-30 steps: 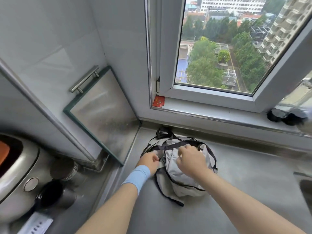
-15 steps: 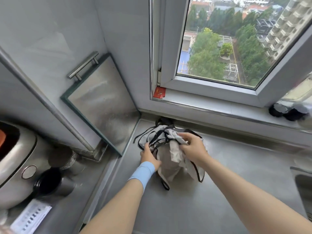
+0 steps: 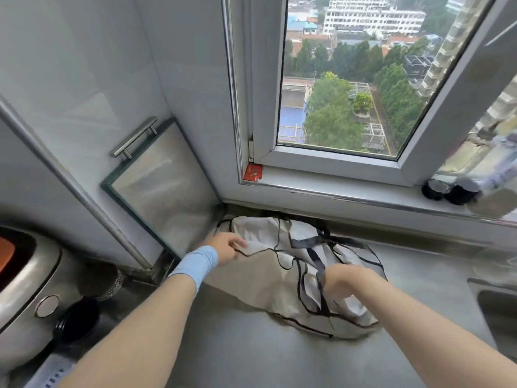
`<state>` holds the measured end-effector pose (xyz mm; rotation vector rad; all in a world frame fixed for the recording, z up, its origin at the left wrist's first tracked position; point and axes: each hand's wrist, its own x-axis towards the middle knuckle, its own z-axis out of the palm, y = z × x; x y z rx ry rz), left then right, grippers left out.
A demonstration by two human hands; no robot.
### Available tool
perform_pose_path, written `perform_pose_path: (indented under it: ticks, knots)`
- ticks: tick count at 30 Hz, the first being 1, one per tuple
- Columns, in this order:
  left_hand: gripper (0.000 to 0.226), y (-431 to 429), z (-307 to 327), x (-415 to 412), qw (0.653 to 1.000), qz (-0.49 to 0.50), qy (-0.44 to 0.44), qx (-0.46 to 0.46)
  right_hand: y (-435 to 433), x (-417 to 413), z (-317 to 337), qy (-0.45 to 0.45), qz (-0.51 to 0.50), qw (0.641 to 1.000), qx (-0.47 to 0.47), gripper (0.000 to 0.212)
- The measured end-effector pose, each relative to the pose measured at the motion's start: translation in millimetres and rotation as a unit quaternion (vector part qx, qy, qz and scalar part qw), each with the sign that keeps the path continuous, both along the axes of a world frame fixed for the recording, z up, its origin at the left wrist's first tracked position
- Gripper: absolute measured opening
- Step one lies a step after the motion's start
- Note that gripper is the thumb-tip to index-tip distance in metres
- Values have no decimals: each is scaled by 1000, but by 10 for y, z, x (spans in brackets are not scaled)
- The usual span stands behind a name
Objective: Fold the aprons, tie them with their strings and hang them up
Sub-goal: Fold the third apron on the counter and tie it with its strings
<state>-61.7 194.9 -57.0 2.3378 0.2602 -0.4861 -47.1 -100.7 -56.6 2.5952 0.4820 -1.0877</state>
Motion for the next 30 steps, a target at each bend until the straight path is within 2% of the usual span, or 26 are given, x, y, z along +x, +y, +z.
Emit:
perform_pose_path:
  ticks: [2,4,6,8,10,12,14,15,16,17,18,20,21,22,23,25,26,28,30]
  knots:
    - [45,-66,64,-129,977,-130,145,82,57,-17,-11,-68,-3,998,4,25]
    - [45,-175,124,-266,911,-244,280,178,101,-17,-24,-210,-16,977,36,24]
    - [37,-281,64,-368,850,-310,345,249,151,-35,-104,-287,-16,948,134,24]
    - [25,-402,15,-435,856,-253,370,257,200,-86,-238,-232,7,937,260,34]
    - [30,-471,-45,-438,892,-211,305,258,253,-195,-316,-101,-5,935,339,44]
    - [30,-543,-110,-419,941,-135,175,257,289,-299,-384,-1,-37,943,331,46]
    - [24,-630,-130,-470,976,-60,75,193,293,-373,-426,110,-51,954,274,44]
    - [23,-689,-112,-504,984,-44,90,150,291,-396,-449,170,-67,950,255,42]
    - [24,-729,-125,-535,981,-56,149,111,281,-412,-465,214,-87,937,261,37]
    - [28,-782,-137,-573,964,-83,232,104,268,-426,-478,225,-103,925,288,31]
    - [40,-834,-111,-616,929,-129,319,134,258,-429,-476,195,-120,916,329,27]
    - [61,-865,-117,-723,850,-189,441,218,200,-403,-476,46,-133,910,391,27]
    - [61,-882,-126,-770,832,-197,464,229,161,-381,-480,-34,-113,911,395,29]
    - [56,-899,-156,-794,840,-193,458,217,115,-358,-484,-86,-90,911,393,31]
    - [51,-929,-166,-813,867,-184,417,201,48,-329,-511,-97,-71,914,387,32]
    - [42,-1047,-134,-816,920,-173,297,187,-110,-325,-547,-43,-19,938,343,42]
    - [39,-1129,-132,-803,939,-163,249,172,-198,-349,-565,-5,15,954,300,56]
    - [46,-1334,-112,-778,950,-160,242,113,-392,-424,-651,32,62,980,186,85]
    - [63,-1557,-119,-778,938,-175,294,63,-584,-471,-796,0,45,993,112,97]
